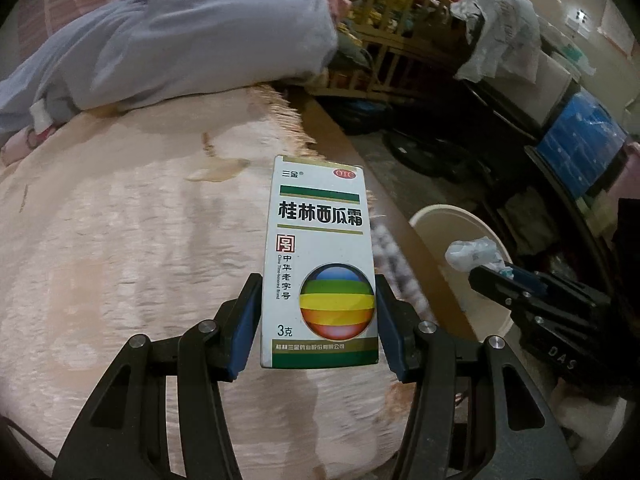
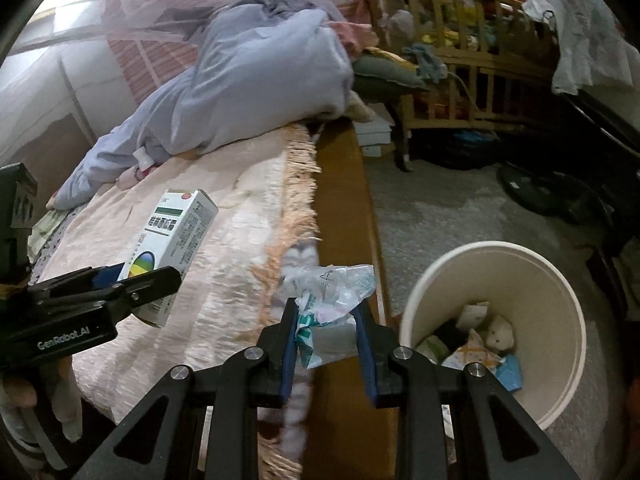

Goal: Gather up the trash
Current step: 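Carry the medicine box and wrapper to the cream bucket and open both grippers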

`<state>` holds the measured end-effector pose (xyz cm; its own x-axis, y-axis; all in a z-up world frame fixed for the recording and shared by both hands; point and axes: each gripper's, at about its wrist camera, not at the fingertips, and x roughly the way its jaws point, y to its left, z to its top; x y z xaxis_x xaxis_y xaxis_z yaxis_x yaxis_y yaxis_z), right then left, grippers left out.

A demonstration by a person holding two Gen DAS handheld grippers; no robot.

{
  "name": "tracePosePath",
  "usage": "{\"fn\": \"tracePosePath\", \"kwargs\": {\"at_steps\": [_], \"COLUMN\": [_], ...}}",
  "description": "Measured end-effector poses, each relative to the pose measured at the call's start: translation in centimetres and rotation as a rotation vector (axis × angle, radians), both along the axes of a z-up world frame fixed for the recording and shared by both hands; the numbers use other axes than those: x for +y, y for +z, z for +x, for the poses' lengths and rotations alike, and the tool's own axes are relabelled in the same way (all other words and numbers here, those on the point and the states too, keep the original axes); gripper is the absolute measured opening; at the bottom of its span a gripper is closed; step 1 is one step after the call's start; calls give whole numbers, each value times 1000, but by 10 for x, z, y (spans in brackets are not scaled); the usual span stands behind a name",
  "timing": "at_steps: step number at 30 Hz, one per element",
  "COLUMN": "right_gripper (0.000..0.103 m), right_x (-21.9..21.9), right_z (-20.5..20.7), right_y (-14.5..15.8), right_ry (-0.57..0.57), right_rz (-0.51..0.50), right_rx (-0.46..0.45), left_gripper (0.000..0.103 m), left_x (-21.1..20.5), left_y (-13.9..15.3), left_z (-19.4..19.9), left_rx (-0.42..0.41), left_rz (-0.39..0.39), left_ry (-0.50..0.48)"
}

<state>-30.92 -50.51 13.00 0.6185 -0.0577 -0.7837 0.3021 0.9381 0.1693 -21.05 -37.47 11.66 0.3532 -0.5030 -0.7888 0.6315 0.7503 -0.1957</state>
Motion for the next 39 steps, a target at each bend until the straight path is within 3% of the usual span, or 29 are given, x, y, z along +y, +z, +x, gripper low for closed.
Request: {"fn": "tracePosePath", "kwargs": {"at_steps": [10, 18, 23, 27, 29, 32, 39], "right_gripper": [26, 26, 26, 26, 29, 43, 46], "right_x": [-47, -88, -103, -112, -115, -119, -119], "right_z": [-31, -57, -68, -74, -74, -78, -87], "right_y": [-10, -32, -37, -40, -41, -42, -35], "right_ry": [-100, -210, -256, -295, -313, -339, -368], "right_rz": [-18, 32, 46, 56, 61, 58, 40], "right_rx": [32, 50, 49, 53, 59, 65, 53], "left_gripper": [52, 52, 53, 54, 58, 59, 59], "left_x": [-58, -99, -118, -130, -134, -139, -126], "left_y": [-10, -20, -25, -26, -26, -27, -18], "left_z": [-18, -24, -27, -27, -27, -31, -38], "left_rx": [45, 70, 95, 127, 123, 122, 56], "left_rz": [5, 9, -15, -83, -99, -110, -80], "left_ry": [-98, -150, -178, -212, -218, -246, -216]}}
